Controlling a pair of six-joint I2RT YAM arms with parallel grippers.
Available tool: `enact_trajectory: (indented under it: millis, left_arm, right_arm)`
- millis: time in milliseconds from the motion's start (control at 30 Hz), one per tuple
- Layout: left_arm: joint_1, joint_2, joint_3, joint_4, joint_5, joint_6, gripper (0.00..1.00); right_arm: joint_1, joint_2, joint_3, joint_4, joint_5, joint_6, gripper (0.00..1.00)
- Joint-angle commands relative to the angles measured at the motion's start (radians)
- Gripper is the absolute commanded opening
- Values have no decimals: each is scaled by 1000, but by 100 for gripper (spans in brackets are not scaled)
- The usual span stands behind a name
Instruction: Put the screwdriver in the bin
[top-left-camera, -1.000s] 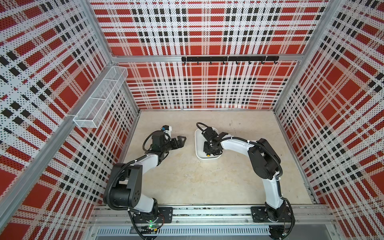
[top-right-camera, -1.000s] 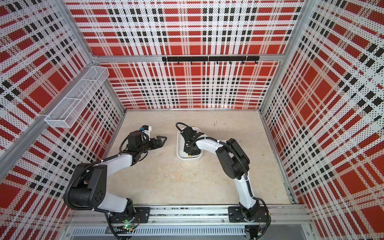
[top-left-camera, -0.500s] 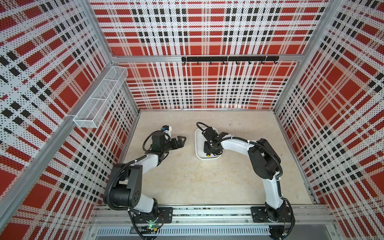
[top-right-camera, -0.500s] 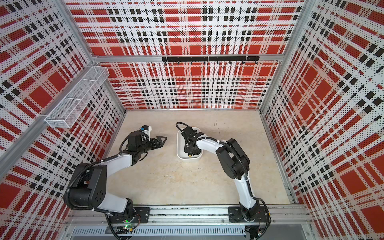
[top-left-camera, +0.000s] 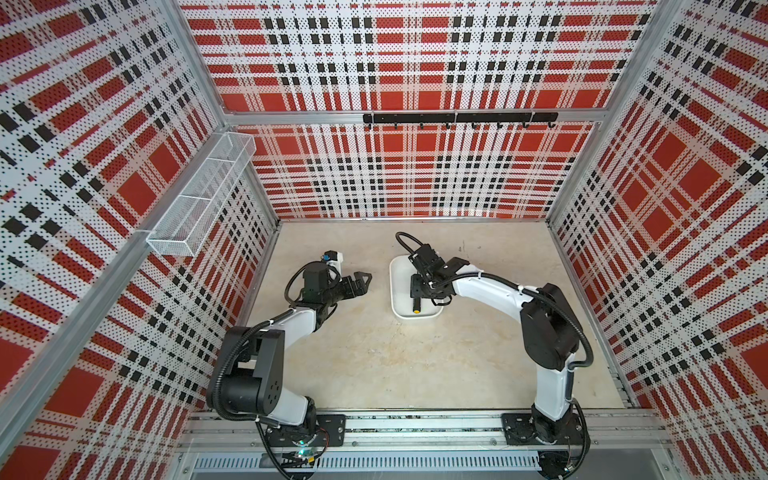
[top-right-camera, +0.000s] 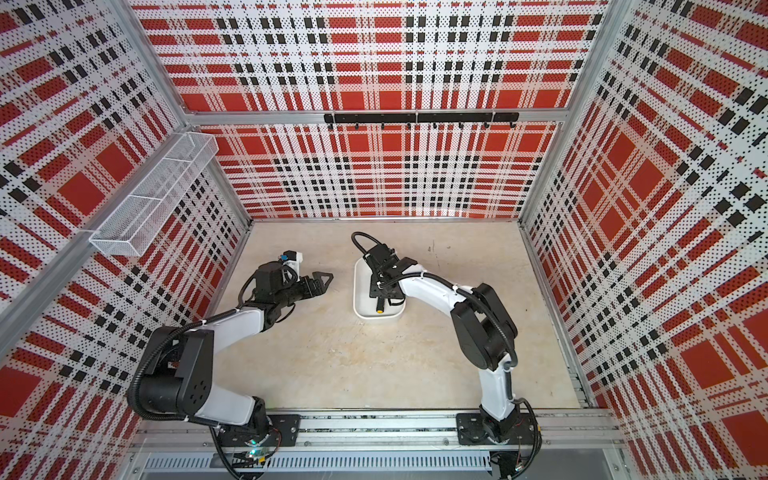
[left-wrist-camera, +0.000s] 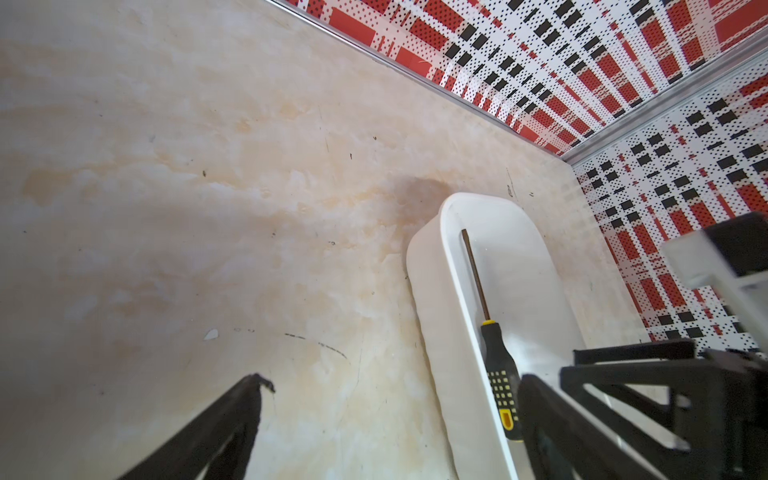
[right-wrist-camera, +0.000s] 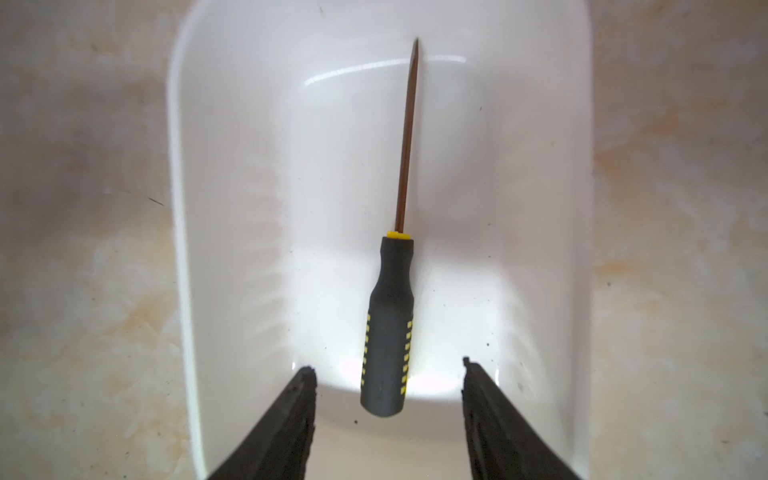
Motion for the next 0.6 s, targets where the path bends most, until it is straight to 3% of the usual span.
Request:
enact_trajectory:
  millis: [0,133,300,567]
  left_arm:
    - [12,-31,5,13,-13,16,98]
    - [33,-56,-10,29,-34,15,98]
    - [56,-114,-43,72,-78,15,98]
    - [76,-305,-157,205,-221,68,98]
  right_arm:
    - [7,-133,19,-41,64,-69,60]
    - [6,-297,-52,12,222,-267,61]
    - [-17,-555,-299,223,384,-476,61]
    - [-97,-956,-766,673,478,-714,62]
